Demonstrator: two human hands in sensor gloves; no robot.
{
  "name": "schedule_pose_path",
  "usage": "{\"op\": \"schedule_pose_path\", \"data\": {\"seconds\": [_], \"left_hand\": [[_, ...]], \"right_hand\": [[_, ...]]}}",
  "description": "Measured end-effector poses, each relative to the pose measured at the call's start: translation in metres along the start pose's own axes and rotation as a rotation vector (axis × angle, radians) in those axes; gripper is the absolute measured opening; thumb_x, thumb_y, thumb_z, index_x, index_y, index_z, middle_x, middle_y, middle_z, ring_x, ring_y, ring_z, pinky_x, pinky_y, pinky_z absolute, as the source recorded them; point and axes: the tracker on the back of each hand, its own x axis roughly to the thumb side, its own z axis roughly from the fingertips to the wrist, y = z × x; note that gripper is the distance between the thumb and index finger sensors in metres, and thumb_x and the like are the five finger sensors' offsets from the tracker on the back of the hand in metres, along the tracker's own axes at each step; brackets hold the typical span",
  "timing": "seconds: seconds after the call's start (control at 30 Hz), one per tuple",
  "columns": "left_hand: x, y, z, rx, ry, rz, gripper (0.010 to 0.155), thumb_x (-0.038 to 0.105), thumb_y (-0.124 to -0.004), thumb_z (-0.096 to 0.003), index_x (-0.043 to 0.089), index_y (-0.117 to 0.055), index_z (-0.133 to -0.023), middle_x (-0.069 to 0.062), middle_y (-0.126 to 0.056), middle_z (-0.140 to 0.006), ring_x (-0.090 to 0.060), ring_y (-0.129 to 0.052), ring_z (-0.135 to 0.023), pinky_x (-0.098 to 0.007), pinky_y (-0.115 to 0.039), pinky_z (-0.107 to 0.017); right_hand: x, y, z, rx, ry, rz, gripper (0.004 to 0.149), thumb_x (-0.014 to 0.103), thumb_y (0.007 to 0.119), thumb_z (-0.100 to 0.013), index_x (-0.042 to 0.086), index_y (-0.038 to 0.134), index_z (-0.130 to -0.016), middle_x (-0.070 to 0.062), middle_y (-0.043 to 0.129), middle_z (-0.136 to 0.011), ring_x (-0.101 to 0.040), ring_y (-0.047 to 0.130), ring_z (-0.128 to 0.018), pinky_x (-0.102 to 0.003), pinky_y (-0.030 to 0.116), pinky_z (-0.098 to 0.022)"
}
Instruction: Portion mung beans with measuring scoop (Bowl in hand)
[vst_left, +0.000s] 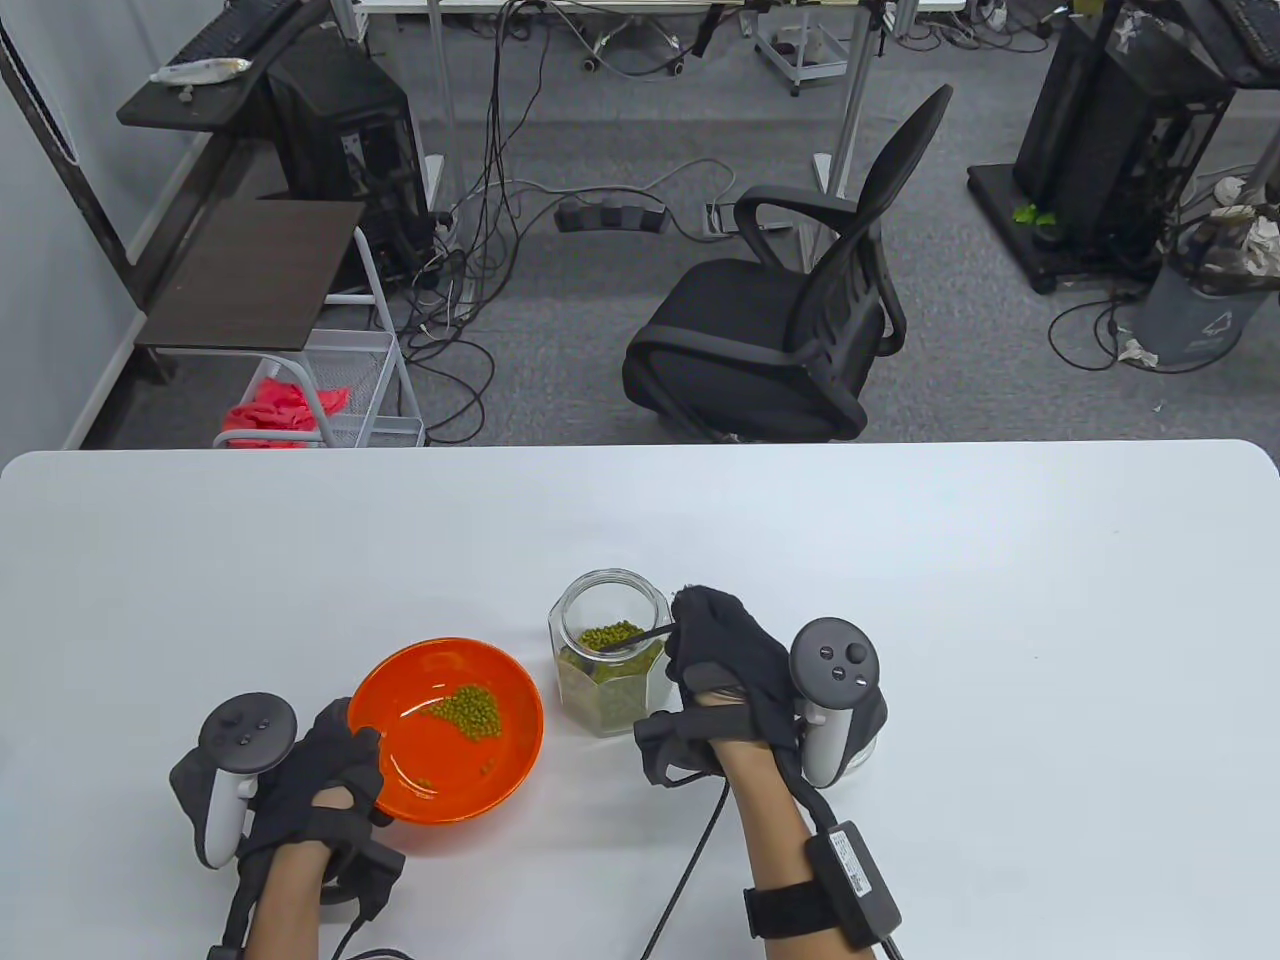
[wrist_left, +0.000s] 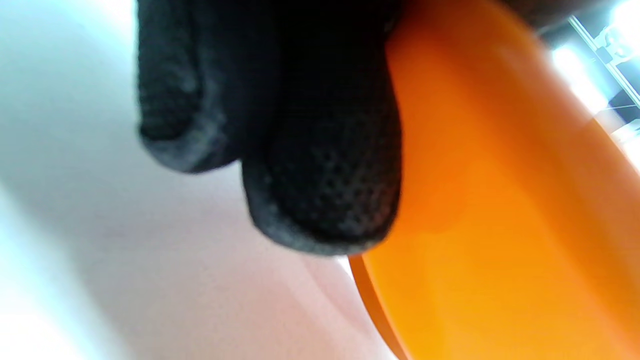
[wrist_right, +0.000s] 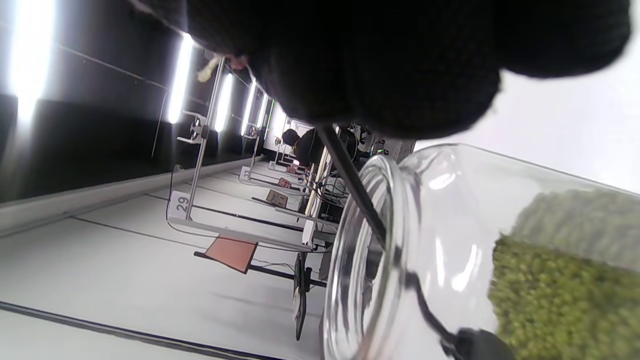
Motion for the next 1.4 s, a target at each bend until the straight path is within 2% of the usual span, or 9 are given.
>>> {"op": "schedule_pose_path", "data": {"seconds": [0.37, 0.97, 1.17, 1.4], "left_hand": [[0.000, 0.000, 0.000, -0.002, -0.001, 0.005, 0.060, 0.035, -0.069, -0.0535, 0.007, -0.054, -0.104, -0.007, -0.085, -0.084, -0.009, -0.114, -0.022, -0.022, -0.097, -0.019], [0.002, -0.004, 0.000, -0.012, -0.005, 0.000, 0.060, 0.035, -0.069, -0.0533, 0.006, -0.054, -0.104, -0.007, -0.085, -0.084, -0.009, -0.113, -0.022, -0.022, -0.097, -0.019], [0.002, -0.005, 0.000, -0.015, -0.006, 0.001, 0.060, 0.035, -0.069, -0.0534, 0.006, -0.054, -0.104, -0.007, -0.085, -0.084, -0.009, -0.114, -0.022, -0.022, -0.097, -0.019], [0.002, -0.005, 0.000, -0.011, -0.006, -0.003, 0.061, 0.035, -0.069, -0.0534, 0.006, -0.054, -0.104, -0.007, -0.085, -0.084, -0.008, -0.114, -0.022, -0.022, -0.097, -0.019]], "right_hand": [[-0.010, -0.019, 0.003, -0.040, 0.057, -0.109, 0.040, 0.030, 0.076, -0.049, 0.004, 0.085, -0.078, -0.018, 0.095, -0.052, -0.028, 0.100, -0.032, -0.055, 0.081, -0.030], [-0.004, -0.048, 0.006, -0.084, 0.048, -0.219, 0.041, 0.030, 0.074, -0.050, 0.004, 0.083, -0.080, -0.018, 0.094, -0.054, -0.028, 0.099, -0.034, -0.055, 0.080, -0.031], [0.006, -0.051, 0.011, -0.072, 0.015, -0.254, 0.041, 0.030, 0.074, -0.050, 0.004, 0.083, -0.080, -0.017, 0.094, -0.054, -0.027, 0.099, -0.034, -0.054, 0.080, -0.031], [0.022, -0.042, 0.020, -0.012, -0.030, -0.266, 0.041, 0.030, 0.074, -0.050, 0.004, 0.083, -0.080, -0.017, 0.094, -0.054, -0.027, 0.099, -0.034, -0.054, 0.081, -0.031]]}}
